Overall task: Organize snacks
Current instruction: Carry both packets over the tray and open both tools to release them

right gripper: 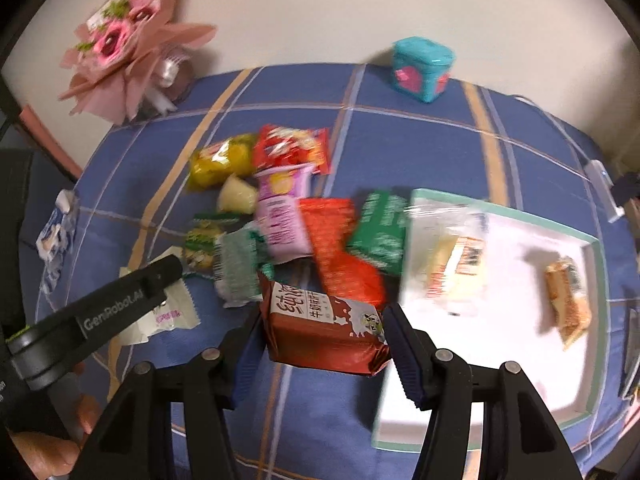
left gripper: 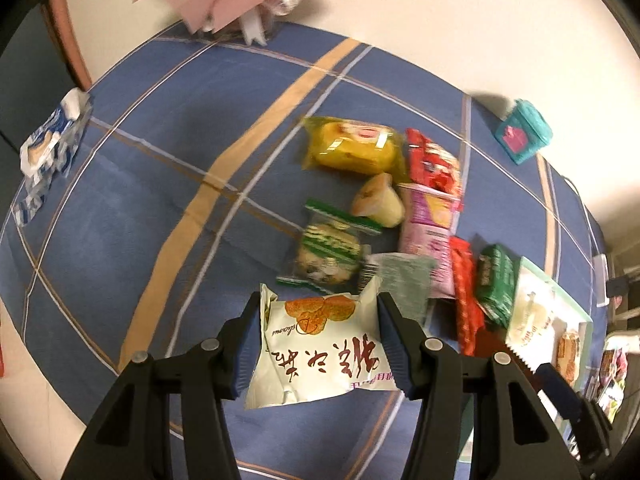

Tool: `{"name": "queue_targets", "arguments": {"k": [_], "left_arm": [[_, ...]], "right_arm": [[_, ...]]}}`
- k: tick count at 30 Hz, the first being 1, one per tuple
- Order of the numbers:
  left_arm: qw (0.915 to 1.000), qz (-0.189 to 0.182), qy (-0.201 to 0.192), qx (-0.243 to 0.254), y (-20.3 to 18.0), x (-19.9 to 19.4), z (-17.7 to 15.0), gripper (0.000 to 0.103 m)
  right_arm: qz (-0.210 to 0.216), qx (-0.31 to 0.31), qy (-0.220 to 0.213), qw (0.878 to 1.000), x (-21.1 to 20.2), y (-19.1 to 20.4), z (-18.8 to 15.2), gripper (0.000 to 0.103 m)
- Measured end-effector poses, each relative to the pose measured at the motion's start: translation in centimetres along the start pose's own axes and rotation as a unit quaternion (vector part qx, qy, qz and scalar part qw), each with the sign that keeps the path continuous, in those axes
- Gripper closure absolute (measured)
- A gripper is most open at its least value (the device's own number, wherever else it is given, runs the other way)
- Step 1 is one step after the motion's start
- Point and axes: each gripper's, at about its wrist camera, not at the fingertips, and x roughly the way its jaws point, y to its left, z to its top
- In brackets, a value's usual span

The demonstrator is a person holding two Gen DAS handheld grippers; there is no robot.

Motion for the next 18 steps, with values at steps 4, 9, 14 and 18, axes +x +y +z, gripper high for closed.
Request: {"name": "queue_targets", "arguments": {"k": [4,9,14,18], "left_arm": [[0.9993,-0.013,-0.004,0.034,-3.1,-0.6,-0.7,0.046],[0.9950,-0.037,0.001,0.092,-8.2,-0.9,-2.4,0.046],[0.9857,-0.063,0.019,0.155,-13.6,-0.7,-5.0,0.046],[0.9772,-0.065,0.029,0.200,-17.0,-0.4,-7.0,0.046]], "right_arm": [[-0.031,0.039,-0.006,0.999,-0.8,-3.7,-0.2,0.042],[-0.082,0.098,0.000,0.992,-1.1,-9.2,-1.0,0.042],[-0.108,0.140,0.006,0.984,-1.6,-14.1,-1.6,0.042],[-0.122,0.166,0.005,0.979,-2.4,-17.3,-2.5,0.042]]}}
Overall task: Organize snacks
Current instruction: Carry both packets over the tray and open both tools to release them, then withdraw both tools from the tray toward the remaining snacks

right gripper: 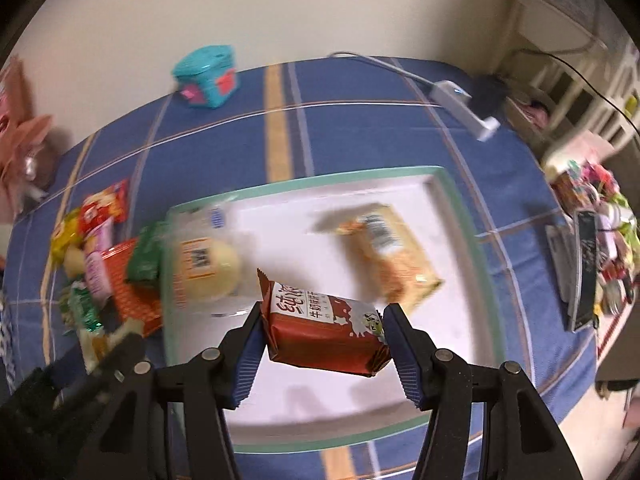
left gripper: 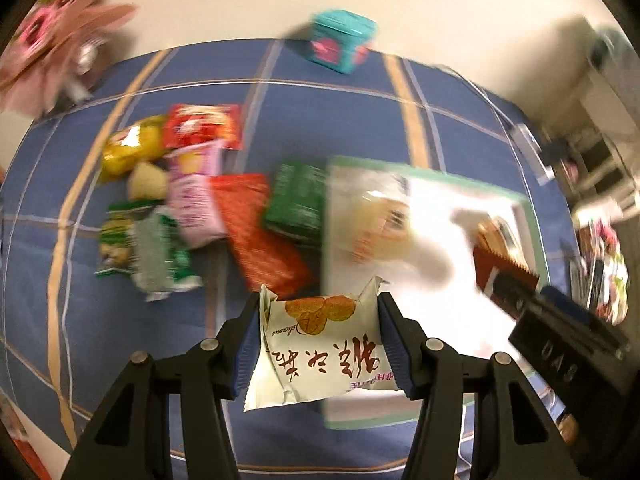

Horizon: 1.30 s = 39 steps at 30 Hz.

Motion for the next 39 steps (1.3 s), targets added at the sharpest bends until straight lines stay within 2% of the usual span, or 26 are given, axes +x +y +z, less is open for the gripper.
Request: {"name": "queue_targets", "arguments": {"k": [6,12,18,22,27,31,33,34,35,39], "left_arm": [[0.9988,-0.004,0.026,0.040,-3.5,1.8,-0.9,0.045],[0.9974,0.007,0.045,0.056,-4.6,3.4,-1.5,0.045],[0.9976,0.009,0.046,0.050,-4.4,3.3,-1.4,0.029],[0.9981,0.006,0.042,0.044,-3.9,3.0,-1.2,0.029],[0.9993,0.006,0.033,0.013,-1.6,2.3,-0.5,0.029],[0.9987,0.034,0.016,-0.033,1.9,1.5,0.3,0.029],[0.9969,0.051,0.007,-0.059,4.0,1.1,0.6,0.025],[0.9959,0.057,0.004,-0.070,4.9,0.9,0.7,0.016],[0.9948,0.062,0.001,-0.080,5.4,0.9,0.8,0.013],[0.9905,0.080,-0.007,-0.112,8.2,0.4,0.8,0.013]], "right_arm": [[-0.007,0.018,0.006,1.000,0.2,-2.7,-0.1,0.042],[-0.003,0.027,0.022,0.999,1.3,-3.7,-0.4,0.041],[0.008,0.025,0.026,0.999,1.5,-3.4,-0.5,0.040],[0.007,0.020,0.021,1.000,1.2,-3.2,-0.4,0.039],[0.006,0.011,0.021,1.000,1.2,-2.5,-0.4,0.039],[0.006,-0.004,0.021,1.000,1.1,-1.3,-0.6,0.039],[0.010,-0.013,0.020,1.000,1.0,-0.5,-0.7,0.034],[0.015,-0.018,0.018,1.000,0.9,0.0,-0.7,0.025],[0.020,-0.023,0.016,0.999,0.9,0.4,-0.8,0.018],[0.029,-0.041,0.005,0.999,0.4,2.2,-0.9,0.014]]}}
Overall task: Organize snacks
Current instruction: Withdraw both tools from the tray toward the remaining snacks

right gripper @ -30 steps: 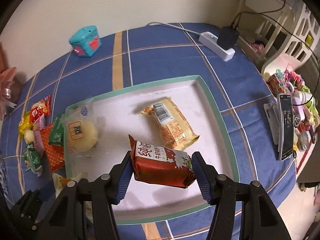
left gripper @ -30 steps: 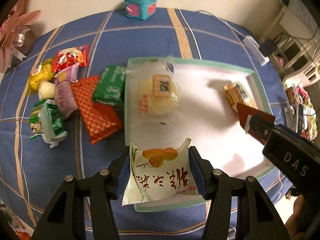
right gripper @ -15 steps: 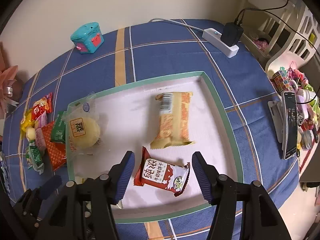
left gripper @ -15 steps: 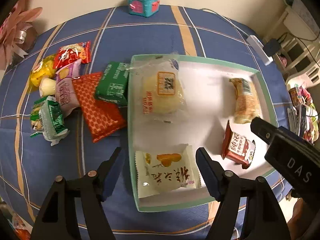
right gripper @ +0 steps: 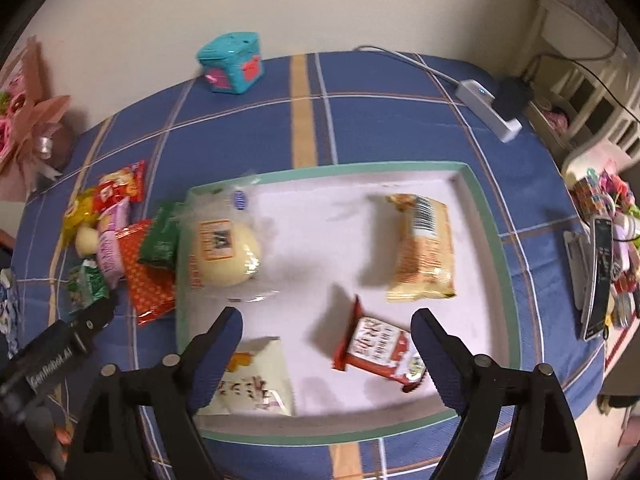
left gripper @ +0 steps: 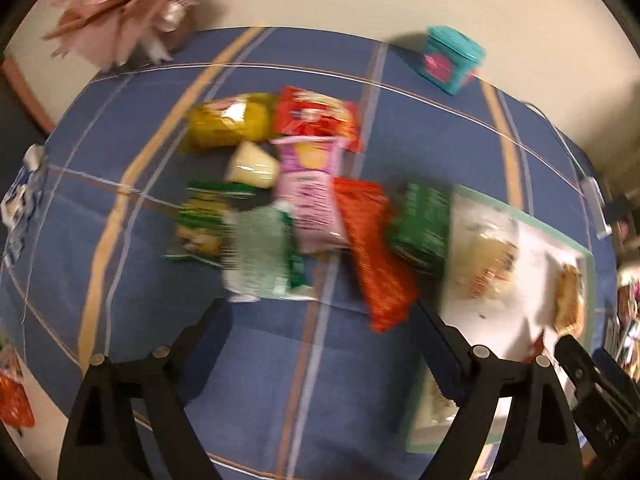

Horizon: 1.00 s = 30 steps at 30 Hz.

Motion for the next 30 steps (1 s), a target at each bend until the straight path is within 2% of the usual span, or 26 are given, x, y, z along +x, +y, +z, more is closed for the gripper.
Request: {"name": "queue_targets", "arguments": {"k": [3,4,5,16,30], "left_arm": [[0.9998,0.015,-0.005,-0.011,1.7,-0.2,0.2,0.012],[0.9997,0.019,-0.007,-0.014,2.1,-0.3,0.2,0.006],[0.9994,0.024,-0.011,-0.020,2.7,-0.4,0.3,0.004],[0.9972,0.025,-0.030,-0.063,6.3,-0.6,1.1,0.002],[0.9944,0.013,-0.040,-0.097,10.4,-0.1,2.1,0.002]], "right_arm": [[0.005,-0.004,-0.005,1.000,-0.2,0.9,0.0,0.012],[0.006,-0.005,-0.007,1.000,-0.2,1.2,0.0,0.009],[0.007,-0.006,-0.008,1.000,-0.3,1.5,0.0,0.000],[0.017,-0.030,-0.025,0.999,-0.4,5.2,0.1,0.000],[0.065,-0.077,-0.020,0.995,0.8,11.7,-0.5,0.000]]}}
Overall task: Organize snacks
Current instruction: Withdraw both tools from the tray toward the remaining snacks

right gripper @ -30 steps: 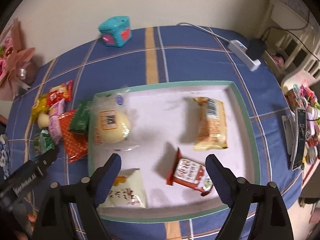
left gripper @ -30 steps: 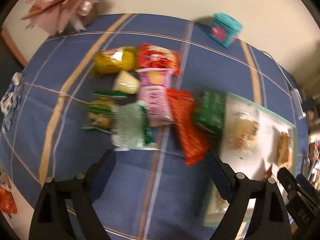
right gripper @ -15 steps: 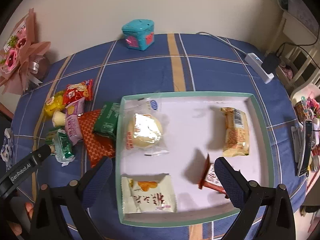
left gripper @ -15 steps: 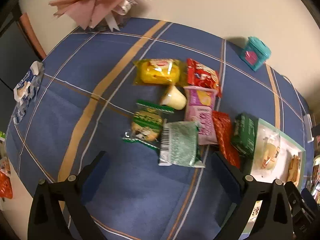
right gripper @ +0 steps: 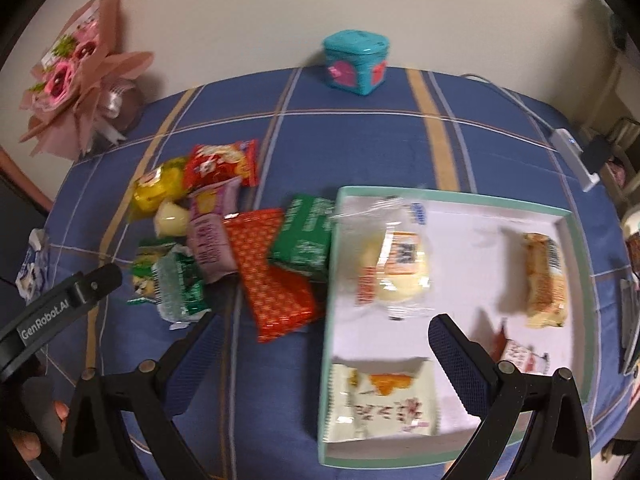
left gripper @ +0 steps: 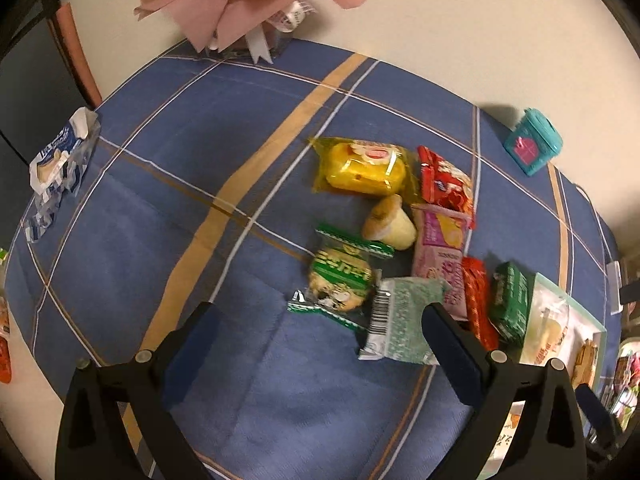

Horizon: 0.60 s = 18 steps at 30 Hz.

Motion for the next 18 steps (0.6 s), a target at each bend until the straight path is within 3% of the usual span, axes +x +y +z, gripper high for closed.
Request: {"name": "queue_targets", "arguments": {"k": [9,18], "left_arm": [[0.9991,0.013,0.041,-0.002,1.3,3.0,0.7,0.002],[0.9980,0.026,0.050,-0.031,4.2,4.9,2.3,0.002]], "right_arm": [[0.023,-0.029,0.006,0.999,2.2,4.5,-0.1,0.000],[0.013,-0.070,0.010,0.997,4.9,8.7,0.1,0.000]]}}
